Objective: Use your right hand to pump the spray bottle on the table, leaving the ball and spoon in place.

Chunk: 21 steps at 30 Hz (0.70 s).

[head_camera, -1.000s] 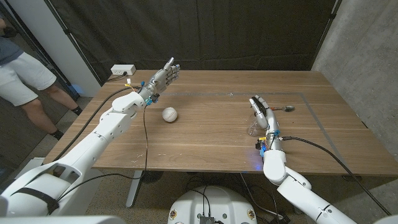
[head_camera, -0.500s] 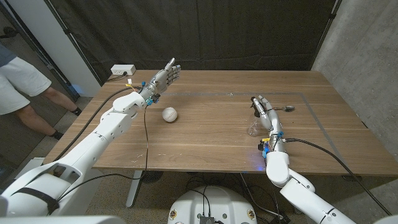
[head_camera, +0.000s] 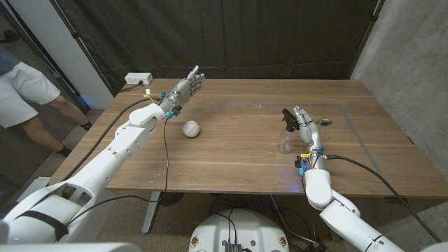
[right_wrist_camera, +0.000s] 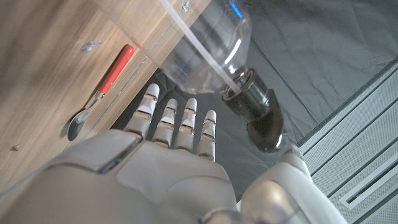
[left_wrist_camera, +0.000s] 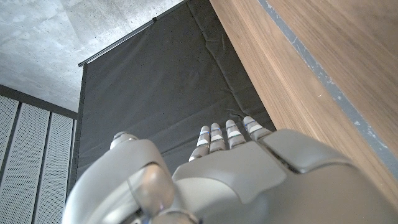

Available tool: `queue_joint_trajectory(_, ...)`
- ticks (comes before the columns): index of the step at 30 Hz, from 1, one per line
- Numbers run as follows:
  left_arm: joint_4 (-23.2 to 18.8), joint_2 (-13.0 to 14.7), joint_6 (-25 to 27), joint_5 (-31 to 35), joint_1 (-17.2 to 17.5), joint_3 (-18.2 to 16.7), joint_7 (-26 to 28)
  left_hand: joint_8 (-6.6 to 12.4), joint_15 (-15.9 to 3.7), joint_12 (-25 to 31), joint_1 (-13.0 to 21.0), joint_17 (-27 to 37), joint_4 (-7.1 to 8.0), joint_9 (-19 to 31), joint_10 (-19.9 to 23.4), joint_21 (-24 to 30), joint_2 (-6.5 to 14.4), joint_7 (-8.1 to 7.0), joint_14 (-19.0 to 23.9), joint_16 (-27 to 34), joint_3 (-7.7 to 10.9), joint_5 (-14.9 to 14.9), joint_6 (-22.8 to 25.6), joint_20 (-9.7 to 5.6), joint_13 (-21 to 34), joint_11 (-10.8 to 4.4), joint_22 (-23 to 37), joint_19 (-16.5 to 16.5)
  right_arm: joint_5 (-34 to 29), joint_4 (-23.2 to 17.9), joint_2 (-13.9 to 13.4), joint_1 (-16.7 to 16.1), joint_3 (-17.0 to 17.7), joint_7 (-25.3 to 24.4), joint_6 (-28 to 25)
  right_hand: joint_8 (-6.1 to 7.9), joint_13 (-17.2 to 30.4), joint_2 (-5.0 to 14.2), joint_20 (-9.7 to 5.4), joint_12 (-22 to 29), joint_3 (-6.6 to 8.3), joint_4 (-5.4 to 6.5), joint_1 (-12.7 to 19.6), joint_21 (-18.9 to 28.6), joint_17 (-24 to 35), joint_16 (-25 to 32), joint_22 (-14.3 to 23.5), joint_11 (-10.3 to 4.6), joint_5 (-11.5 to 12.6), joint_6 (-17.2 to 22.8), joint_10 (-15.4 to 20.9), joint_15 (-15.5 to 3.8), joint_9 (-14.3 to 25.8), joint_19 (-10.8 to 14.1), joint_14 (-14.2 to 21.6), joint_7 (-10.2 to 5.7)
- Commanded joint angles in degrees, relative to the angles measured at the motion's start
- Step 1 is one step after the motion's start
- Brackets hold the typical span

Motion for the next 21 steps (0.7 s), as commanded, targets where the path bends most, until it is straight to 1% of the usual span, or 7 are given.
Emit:
queue_joint_trajectory(1, -1.01, -1.15, 1.04, 1.43, -0.07, 0.84, 3.07, -0.08, 0.18, 0.37, 0.25, 0.23, 0.38, 0.28, 0.73, 0.30, 0.47, 0.19, 0.62, 0.16, -0.10, -0.22, 0.46, -0.86, 0.33, -0.33, 0.27, 0.18, 9.00, 1.12, -2.85, 0.28, 4.49, 8.34, 4.61, 0.55, 0.15, 0.17, -0.91, 0.39, -0.22, 0.33, -0.70, -0.45, 0.12, -0.02, 0.18, 0.19, 0.60, 0.69, 1.13, -0.75, 0.11, 0.20, 0.21, 1.01)
queue_joint_trajectory(6, -1.83, -2.01, 1.72, 2.41, 0.13, 1.49, 5.37, -0.05, 0.39, 0.62, 0.45, 0.22, 0.38, 0.28, 1.64, 1.00, 0.46, 0.20, 1.79, 0.46, -0.09, -0.24, 0.70, -1.29, 0.33, -0.07, 0.24, 2.33, 13.54, 3.11, -4.93, 1.69, 6.22, 13.98, 6.58, 0.61, 0.17, 0.54, -1.95, 0.33, -0.27, 0.52, -0.95, -0.50, 0.13, 0.00, 0.21, 0.40, 0.65, 1.10, 1.25, -0.98, 0.13, 0.64, 0.37, 1.52)
queue_joint_trajectory(8, -2.13, -2.52, 1.91, 2.87, 0.21, 1.82, 6.42, 0.06, 0.29, 0.79, 0.58, 0.20, 0.37, 0.28, 2.32, 1.43, 0.42, 0.27, 2.60, 0.63, -0.09, -0.25, 1.11, -1.98, 0.32, 0.02, 0.19, 3.80, 15.64, 4.54, -5.39, 2.47, 6.78, 16.35, 7.74, 0.63, 0.17, 0.61, -2.14, 0.33, -0.28, 0.55, -0.98, -0.49, 0.13, -0.02, 0.21, 0.58, 0.66, 1.21, 1.31, -0.97, 0.13, 0.79, 0.36, 1.68)
queue_joint_trajectory(15, -1.77, -5.35, 1.79, 4.51, 0.27, 3.00, 10.55, 0.47, 0.38, 1.31, 0.81, 0.19, 0.35, 0.28, 4.45, 1.96, 0.25, 0.68, 4.63, 0.98, -0.17, -0.30, 2.61, -2.01, 0.31, -0.14, 0.07, 6.33, 22.40, 10.99, -6.27, 6.22, 7.63, 25.07, 11.17, 0.64, 0.20, 0.94, -3.11, 0.27, -0.32, 0.66, -1.12, -0.18, 0.13, 0.08, 0.24, 0.60, 0.70, 1.52, 1.47, -1.25, 0.15, 2.20, 0.79, 2.11)
queue_joint_trajectory(19, -2.08, -6.65, 1.81, 5.36, 0.86, 3.43, 13.18, 0.53, 0.29, 1.41, 0.86, 0.18, 0.36, 0.27, 4.95, 2.01, 0.22, 0.74, 5.13, 1.05, -0.20, -0.31, 2.92, -1.90, 0.31, -0.03, 0.05, 6.78, 27.30, 15.93, -5.82, 9.53, 7.52, 31.27, 12.48, 0.62, 0.21, 1.27, -3.56, 0.33, -0.25, 0.69, -1.05, -0.13, 0.12, 0.09, 0.24, 1.17, 0.75, 1.64, 1.80, -1.18, 0.16, 2.73, 0.96, 2.26)
queue_joint_trajectory(20, -2.38, -7.05, 1.88, 5.80, 1.20, 3.57, 14.39, 0.55, 0.30, 1.43, 0.87, 0.18, 0.36, 0.27, 5.05, 1.99, 0.21, 0.74, 5.14, 1.01, -0.20, -0.31, 3.03, -1.90, 0.31, 0.14, 0.05, 6.81, 28.70, 18.35, -5.65, 11.41, 7.30, 33.90, 12.88, 0.65, 0.22, 1.38, -3.60, 0.35, -0.22, 0.69, -1.01, -0.14, 0.11, 0.10, 0.24, 1.28, 0.76, 1.74, 1.93, -1.16, 0.17, 2.83, 1.03, 2.36)
queue_joint_trajectory(21, -2.41, -7.06, 1.92, 5.83, 1.21, 3.57, 14.48, 0.54, 0.31, 1.43, 0.87, 0.18, 0.36, 0.27, 5.09, 1.98, 0.21, 0.76, 5.18, 1.02, -0.21, -0.31, 3.03, -1.86, 0.30, 0.18, 0.04, 6.81, 28.81, 18.54, -5.61, 11.49, 7.29, 34.18, 13.12, 0.68, 0.22, 1.42, -3.61, 0.33, -0.21, 0.69, -1.00, -0.16, 0.11, 0.10, 0.25, 1.20, 0.77, 1.84, 1.89, -1.13, 0.17, 2.85, 1.05, 2.48)
